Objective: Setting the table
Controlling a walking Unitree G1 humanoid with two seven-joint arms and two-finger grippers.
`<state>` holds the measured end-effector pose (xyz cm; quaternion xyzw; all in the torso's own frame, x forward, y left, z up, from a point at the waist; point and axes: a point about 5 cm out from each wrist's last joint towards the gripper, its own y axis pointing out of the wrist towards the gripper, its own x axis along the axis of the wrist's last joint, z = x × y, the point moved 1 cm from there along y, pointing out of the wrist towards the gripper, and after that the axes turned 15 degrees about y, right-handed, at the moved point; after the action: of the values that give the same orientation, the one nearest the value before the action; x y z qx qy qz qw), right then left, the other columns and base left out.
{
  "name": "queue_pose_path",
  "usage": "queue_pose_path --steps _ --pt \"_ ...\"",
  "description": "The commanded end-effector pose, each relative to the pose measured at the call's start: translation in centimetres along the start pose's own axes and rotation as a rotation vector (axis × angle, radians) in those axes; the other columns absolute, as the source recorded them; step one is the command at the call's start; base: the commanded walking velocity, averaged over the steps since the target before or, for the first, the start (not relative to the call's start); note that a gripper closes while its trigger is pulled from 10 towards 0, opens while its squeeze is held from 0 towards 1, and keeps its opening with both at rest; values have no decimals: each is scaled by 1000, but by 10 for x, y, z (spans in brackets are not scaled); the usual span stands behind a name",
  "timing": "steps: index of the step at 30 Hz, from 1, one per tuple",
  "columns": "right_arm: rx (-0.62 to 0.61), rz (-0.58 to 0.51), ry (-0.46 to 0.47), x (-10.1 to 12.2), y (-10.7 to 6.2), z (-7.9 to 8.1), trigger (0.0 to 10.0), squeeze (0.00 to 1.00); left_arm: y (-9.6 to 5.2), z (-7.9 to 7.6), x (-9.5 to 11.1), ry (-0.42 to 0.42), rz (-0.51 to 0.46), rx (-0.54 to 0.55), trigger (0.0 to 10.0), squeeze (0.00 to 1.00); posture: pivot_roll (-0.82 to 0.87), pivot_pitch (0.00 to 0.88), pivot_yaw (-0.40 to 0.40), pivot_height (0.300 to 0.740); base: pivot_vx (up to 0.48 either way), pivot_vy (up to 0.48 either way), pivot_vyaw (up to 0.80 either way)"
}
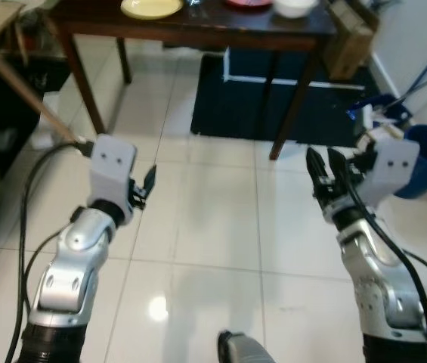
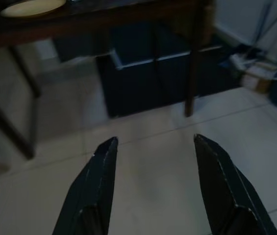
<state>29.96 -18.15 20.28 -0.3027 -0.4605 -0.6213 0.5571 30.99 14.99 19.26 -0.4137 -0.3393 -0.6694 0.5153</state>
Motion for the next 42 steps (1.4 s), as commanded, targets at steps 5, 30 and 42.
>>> queue_pose_path --steps 5,30,42 --pt "-13 22 0 -5 -2 -3 10000 0 -2 -1 -3 -18 8 -9 10000 0 -104 90 29 740 0 0 -800" --pt "37 1 13 -4 0 8 10000 0 9 3 7 36 -47 45 10000 0 -116 81 36 740 192 0 -352" --pt "170 90 19 -15 -3 20 10000 0 7 -3 5 27 -46 51 10000 0 -115 80 32 740 419 0 0"
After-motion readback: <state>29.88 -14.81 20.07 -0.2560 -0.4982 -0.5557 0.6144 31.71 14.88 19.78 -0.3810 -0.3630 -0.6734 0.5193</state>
